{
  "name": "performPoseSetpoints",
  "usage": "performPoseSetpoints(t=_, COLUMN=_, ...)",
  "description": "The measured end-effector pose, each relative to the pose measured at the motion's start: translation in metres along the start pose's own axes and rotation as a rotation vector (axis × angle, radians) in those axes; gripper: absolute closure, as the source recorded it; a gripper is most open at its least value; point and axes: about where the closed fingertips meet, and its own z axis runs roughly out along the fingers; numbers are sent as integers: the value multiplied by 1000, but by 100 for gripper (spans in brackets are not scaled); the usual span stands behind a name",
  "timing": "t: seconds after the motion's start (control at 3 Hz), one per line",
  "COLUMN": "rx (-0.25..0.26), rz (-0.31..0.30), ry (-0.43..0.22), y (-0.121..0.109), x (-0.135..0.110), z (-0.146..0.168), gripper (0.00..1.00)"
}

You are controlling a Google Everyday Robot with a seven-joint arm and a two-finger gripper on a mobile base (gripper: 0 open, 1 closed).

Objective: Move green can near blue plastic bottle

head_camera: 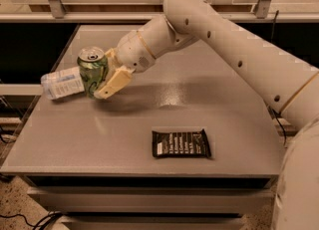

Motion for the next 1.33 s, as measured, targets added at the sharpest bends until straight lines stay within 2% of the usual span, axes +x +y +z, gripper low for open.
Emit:
performPoseSetpoints(t=1.0, rx=-46, rz=-20, ry=1, y=0, x=-8, z=6, gripper=13)
performPoseSetpoints(t=1.33, rx=-57, rz=-24, ry=-4, y=0, x=-9, z=10, gripper=0)
